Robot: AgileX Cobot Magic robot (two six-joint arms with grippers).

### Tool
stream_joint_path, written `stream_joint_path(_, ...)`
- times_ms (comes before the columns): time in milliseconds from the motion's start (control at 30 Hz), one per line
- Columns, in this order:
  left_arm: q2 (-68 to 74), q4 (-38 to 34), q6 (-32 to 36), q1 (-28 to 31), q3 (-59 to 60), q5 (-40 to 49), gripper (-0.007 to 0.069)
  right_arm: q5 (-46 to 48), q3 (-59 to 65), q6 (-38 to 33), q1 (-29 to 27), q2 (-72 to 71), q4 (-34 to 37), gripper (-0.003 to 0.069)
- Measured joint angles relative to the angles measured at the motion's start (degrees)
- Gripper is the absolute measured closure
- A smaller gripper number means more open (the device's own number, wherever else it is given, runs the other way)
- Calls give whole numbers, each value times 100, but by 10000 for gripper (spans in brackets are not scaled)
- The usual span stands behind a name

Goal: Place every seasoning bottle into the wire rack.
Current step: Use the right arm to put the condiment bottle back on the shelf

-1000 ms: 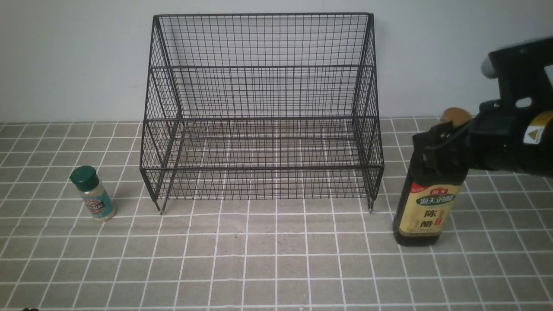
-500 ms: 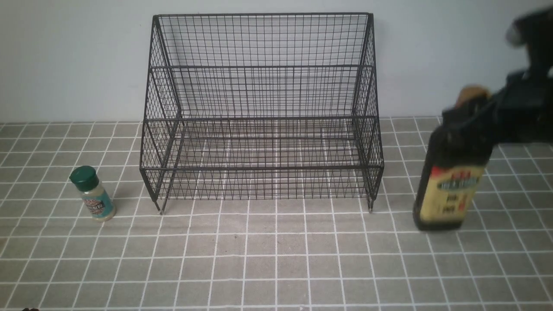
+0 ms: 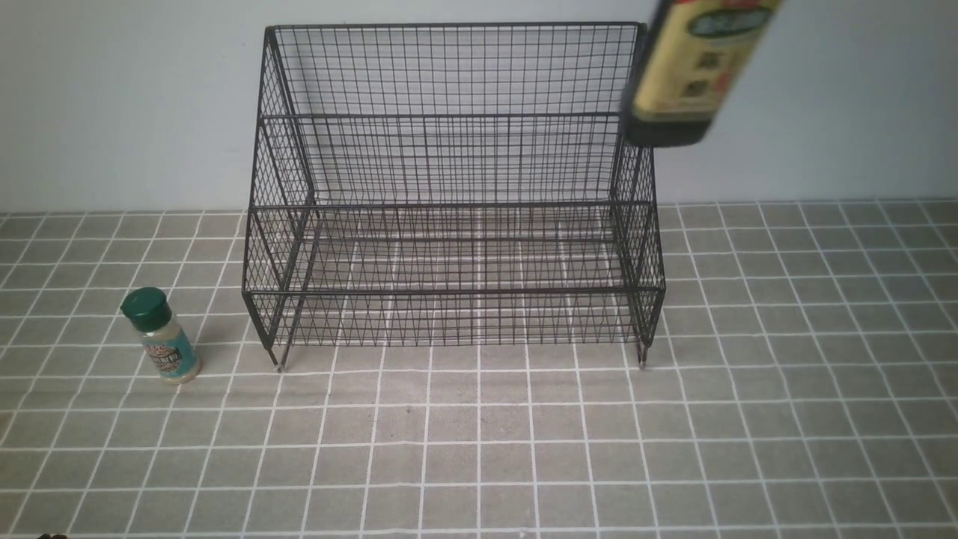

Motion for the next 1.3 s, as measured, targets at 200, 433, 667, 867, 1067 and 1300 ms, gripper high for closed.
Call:
stream_joint_path(200,0,0,0,0,0,0,631,103,-788,126,49,1190,26,324)
stream_joint_path(433,0,0,0,0,0,0,631,48,-1239,152,49,1933,16,324)
stream_joint_path(667,0,0,0,0,0,0,631,224,-1244,151,49,2390,34,324)
stream_joint_path(867,0,0,0,0,0,0,631,580,-1244,151,49,2767,65,325)
stream_joint_path(1067,0,0,0,0,0,0,631,674,-1299,151,49,2894,106,299)
stream_joint_path(1300,0,0,0,0,0,0,631,1109,-1317,151,49,2791,110,189)
